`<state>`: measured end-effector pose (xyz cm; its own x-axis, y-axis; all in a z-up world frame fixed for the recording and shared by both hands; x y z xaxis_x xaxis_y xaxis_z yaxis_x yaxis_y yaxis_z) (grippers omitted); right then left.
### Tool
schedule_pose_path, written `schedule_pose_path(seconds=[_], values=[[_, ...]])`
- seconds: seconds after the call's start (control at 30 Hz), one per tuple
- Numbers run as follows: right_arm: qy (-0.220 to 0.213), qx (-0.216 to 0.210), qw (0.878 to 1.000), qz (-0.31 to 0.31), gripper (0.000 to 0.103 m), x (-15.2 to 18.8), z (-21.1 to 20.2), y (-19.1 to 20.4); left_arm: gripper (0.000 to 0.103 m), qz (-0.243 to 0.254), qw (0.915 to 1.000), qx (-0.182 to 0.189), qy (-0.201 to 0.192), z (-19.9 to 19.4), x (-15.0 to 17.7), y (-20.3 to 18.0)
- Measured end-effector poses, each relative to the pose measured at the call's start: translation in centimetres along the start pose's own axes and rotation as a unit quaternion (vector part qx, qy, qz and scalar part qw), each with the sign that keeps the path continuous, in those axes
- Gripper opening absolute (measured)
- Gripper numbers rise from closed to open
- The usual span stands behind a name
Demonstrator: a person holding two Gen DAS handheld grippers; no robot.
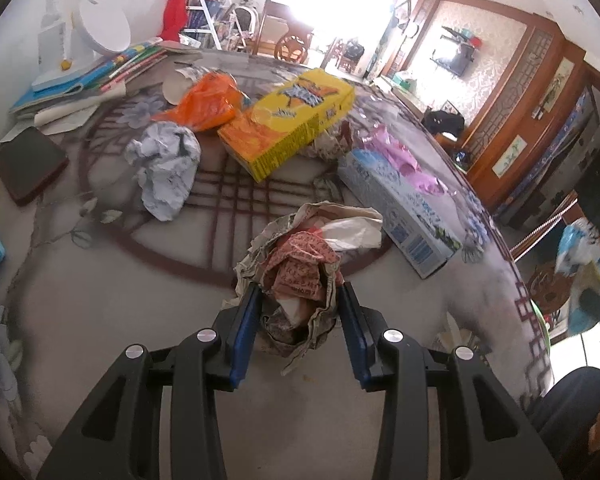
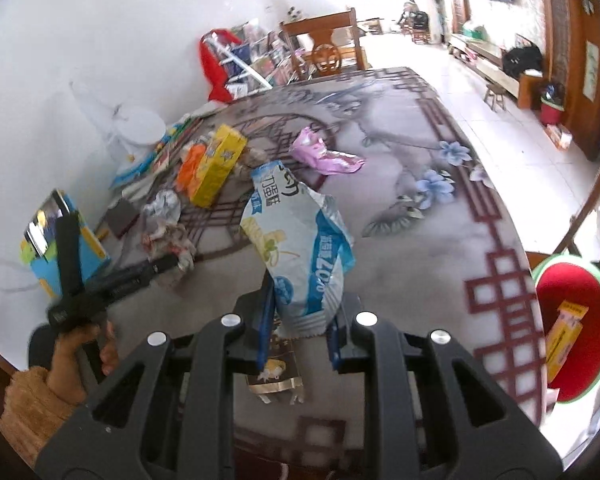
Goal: Collect trash
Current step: 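Carry wrapper and snack bag to the red bucket and open both tools over it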
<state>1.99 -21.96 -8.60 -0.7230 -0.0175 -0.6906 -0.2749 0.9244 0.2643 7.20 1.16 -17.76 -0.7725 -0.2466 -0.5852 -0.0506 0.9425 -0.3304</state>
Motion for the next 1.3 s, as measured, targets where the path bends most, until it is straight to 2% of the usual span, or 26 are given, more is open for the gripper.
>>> schedule_pose_path(seconds=[0.27,0.47,0.63,0.73,1.03,1.3], values=[[-0.025,0.016,1.0,0.0,0.022,-0.7,-2.7,-1.8,0.037,0.044,0.9988,-0.022,0.003,0.6,0.7,-0.9],[-0.047,0.029,0.998,0.022,0.022,-0.7,-5.4,-4.8,0.037,0.044,0.9989,0.014,-0.001,-0.8,0.5,-3.6],[-0.06,0.044,0.996,0.052,0.022,-0.5,-6.7,-7.5,0.037,0.047,0.9949,0.089,-0.001,-2.0,-0.2,-9.6],[-0.067,0.053,0.994,0.064,0.022,-0.4,-7.5,-8.8,0.038,0.072,0.9885,0.133,0.003,-2.3,-0.7,-14.3],[-0.084,0.086,0.987,0.103,0.022,0.6,-9.5,-13.0,0.038,0.145,0.9657,0.213,0.034,-1.3,-0.1,-26.7],[-0.091,0.127,0.974,0.161,0.022,3.0,-11.5,-19.2,0.038,0.192,0.9503,0.24,0.05,-0.3,1.2,-33.2]])
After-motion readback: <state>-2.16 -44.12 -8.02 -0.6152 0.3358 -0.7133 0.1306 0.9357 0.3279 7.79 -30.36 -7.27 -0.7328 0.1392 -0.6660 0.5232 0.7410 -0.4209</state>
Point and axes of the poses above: each gripper's, at about its wrist camera, not at the fingertips, and z roughly the way its jaws point, y to its left, x to its underside, the point moved 9 cm from there along z, roughly the way its jaws point, and after that the axes turned 4 degrees about -z, right-handed, at the moved point
